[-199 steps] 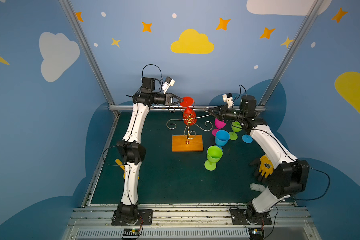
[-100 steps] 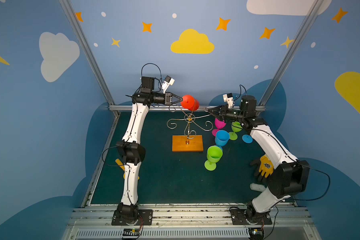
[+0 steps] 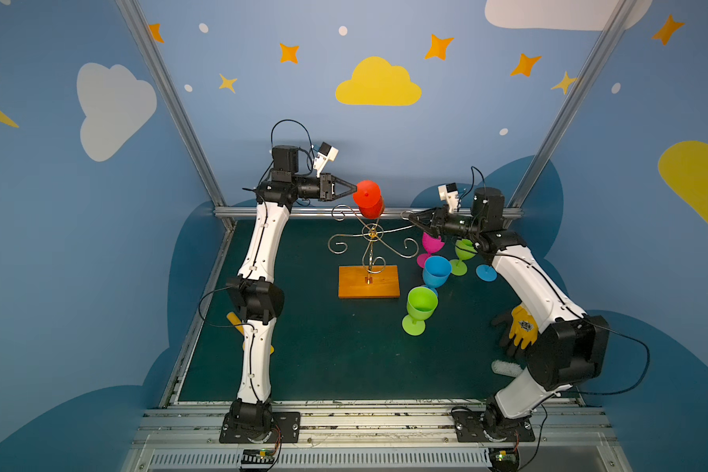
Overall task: Take the wine glass off the wine glass rack
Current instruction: Pick up the wine glass from the wine glass rack.
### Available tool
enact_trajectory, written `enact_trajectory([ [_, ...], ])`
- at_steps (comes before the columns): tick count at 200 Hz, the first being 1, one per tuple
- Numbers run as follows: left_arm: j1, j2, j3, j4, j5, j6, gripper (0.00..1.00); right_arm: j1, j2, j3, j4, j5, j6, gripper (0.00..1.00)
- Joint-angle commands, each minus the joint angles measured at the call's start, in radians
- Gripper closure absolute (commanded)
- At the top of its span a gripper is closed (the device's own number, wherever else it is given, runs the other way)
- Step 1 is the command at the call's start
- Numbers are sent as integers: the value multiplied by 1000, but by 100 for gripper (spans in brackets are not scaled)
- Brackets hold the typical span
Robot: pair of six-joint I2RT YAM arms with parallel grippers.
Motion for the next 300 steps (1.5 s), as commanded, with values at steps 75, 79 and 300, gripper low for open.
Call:
enact_trajectory([
  [75, -10, -37, -5, 125, 28, -115, 97, -5, 9, -5, -42, 63, -120, 100],
  [79, -12, -36, -4, 123, 22, -113, 97, -5, 10, -5, -41, 63, -120, 100],
  [300, -57, 3, -2, 65, -25, -60, 97, -19, 54, -2, -5, 50, -97, 100],
])
